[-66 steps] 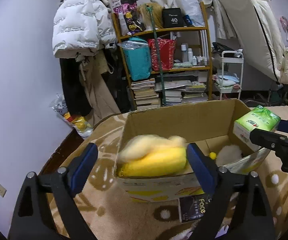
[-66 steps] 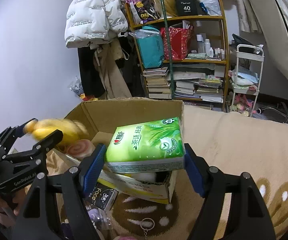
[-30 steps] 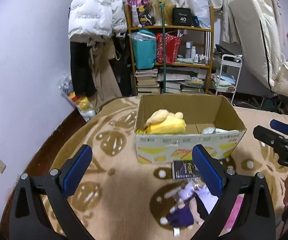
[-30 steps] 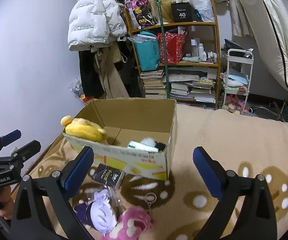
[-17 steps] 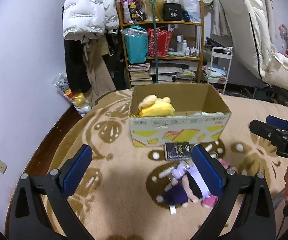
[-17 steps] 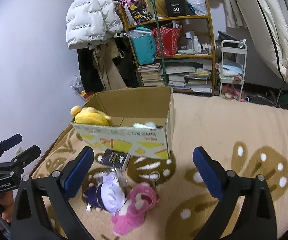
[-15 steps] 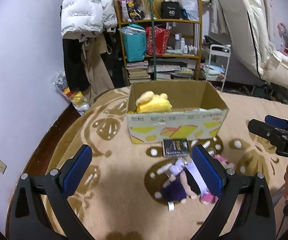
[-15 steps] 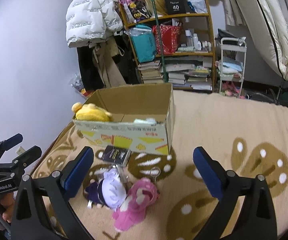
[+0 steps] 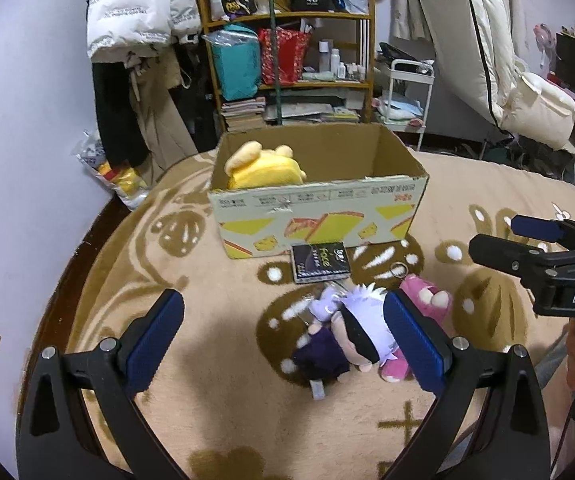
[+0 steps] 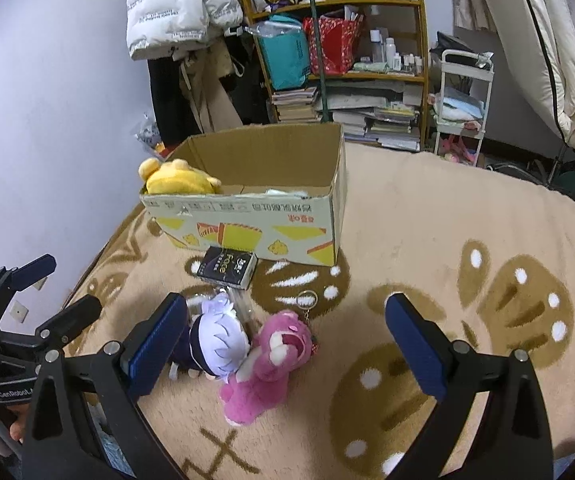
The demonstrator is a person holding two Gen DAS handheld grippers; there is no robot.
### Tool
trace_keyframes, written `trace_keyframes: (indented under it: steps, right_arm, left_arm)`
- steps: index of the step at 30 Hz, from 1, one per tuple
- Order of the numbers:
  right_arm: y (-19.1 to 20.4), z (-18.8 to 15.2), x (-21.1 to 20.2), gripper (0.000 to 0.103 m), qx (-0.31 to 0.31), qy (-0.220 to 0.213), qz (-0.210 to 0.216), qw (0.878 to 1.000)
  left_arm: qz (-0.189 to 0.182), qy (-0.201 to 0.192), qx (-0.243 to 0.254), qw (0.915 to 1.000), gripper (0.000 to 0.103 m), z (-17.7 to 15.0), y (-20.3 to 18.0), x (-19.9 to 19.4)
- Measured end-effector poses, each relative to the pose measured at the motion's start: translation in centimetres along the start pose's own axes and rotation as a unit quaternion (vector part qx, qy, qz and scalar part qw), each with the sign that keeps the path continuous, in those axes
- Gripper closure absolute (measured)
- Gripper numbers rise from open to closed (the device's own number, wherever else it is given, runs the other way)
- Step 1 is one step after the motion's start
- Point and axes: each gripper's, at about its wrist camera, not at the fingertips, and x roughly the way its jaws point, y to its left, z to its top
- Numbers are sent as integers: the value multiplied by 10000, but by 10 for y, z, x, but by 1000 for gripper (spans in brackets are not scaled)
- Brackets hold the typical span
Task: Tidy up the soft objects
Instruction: 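Move both tools back toward the pink bear and purple doll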
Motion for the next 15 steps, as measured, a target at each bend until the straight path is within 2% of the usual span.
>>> trace_keyframes:
  steps: [15]
  right_arm:
    - [-6, 1, 35, 0, 159, 518, 58, 9985]
  left_arm:
    - [-103, 269, 154, 9995, 4, -2, -15, 38]
